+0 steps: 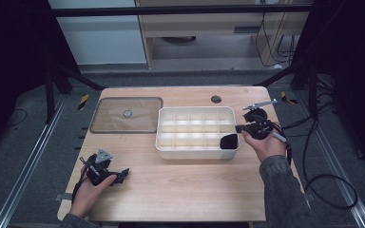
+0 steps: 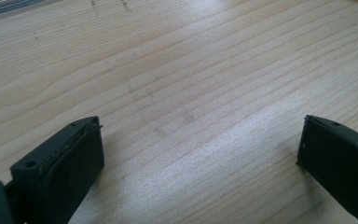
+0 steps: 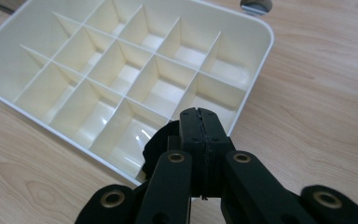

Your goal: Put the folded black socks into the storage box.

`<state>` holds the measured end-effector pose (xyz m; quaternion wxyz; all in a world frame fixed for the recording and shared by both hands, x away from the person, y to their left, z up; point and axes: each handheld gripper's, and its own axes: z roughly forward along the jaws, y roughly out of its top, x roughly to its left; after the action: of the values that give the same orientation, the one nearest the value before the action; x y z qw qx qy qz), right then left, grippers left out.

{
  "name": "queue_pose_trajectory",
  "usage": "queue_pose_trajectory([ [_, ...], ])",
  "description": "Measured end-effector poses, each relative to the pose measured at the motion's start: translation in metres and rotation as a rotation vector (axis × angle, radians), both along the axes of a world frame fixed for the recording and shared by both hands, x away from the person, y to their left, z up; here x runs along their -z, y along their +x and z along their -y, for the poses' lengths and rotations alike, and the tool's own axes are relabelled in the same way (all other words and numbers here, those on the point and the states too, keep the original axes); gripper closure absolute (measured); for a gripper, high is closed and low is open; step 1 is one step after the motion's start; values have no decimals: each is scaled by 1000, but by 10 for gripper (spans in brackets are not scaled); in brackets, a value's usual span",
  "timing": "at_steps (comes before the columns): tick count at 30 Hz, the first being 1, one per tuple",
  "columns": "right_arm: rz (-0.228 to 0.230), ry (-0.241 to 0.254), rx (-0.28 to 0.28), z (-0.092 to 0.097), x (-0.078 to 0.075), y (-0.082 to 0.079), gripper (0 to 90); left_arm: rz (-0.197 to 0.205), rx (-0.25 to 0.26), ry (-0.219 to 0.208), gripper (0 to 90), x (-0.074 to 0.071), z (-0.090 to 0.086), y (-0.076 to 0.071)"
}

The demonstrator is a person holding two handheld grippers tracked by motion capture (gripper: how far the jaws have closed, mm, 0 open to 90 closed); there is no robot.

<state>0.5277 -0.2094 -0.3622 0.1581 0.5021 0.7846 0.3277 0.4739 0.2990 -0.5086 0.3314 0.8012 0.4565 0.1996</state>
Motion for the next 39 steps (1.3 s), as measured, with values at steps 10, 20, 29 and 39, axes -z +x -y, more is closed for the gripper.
queue_pose_trajectory([
  [10,34,38,2,8,3,-16,900,0,1,0,0,0,0,0],
  [20,72,67,10,9,9,-25,812,0,0,0,0,0,0,0],
  [29,90,79,8,11,8,-30,720,0,0,0,0,0,0,0],
  [39,141,69,28,11,2,-39,406,0,1,0,0,0,0,0],
])
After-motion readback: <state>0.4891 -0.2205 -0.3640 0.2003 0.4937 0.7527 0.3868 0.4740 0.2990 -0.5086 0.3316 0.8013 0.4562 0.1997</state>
